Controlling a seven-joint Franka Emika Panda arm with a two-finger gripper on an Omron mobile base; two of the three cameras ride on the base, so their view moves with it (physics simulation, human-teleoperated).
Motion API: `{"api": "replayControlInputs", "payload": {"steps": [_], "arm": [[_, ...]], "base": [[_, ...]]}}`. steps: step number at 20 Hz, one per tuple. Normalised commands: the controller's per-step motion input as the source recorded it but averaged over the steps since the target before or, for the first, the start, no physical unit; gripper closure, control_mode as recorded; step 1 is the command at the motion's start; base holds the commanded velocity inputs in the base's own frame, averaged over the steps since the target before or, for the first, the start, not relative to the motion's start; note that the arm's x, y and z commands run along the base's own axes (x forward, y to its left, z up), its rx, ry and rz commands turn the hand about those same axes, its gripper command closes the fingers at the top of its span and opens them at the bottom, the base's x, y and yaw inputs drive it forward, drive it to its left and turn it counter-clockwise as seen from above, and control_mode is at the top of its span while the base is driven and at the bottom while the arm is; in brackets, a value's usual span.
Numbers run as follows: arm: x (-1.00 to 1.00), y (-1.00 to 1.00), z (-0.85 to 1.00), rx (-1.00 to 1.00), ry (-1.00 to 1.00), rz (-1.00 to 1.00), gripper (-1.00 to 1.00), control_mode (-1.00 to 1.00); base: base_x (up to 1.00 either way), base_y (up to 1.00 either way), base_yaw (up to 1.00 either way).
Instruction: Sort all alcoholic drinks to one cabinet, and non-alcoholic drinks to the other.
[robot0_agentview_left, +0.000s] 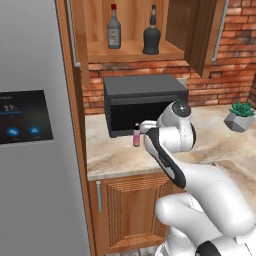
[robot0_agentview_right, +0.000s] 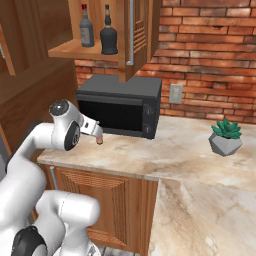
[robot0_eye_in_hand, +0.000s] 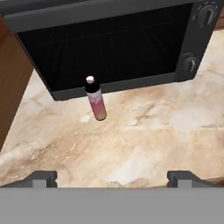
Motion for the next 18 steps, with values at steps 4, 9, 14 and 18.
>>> {"api": "replayControlInputs", "payload": {"steps": [4, 9, 14, 18], "arm": [[0.3, 0.09, -0.21, 0.0, 0.0, 0.0, -1.0, -1.0], [0.2, 0.06, -0.01, 0.0, 0.0, 0.0, -1.0, -1.0], [0.28, 0.04, -0.02, 0.0, 0.0, 0.0, -1.0, -1.0], [0.33, 0.06, -0.12, 0.0, 0.01, 0.03, -1.0, -1.0]], "base": [[0.0, 0.0, 0.0], [0.0, 0.0, 0.0], [0.0, 0.0, 0.0], [0.0, 0.0, 0.0]]}}
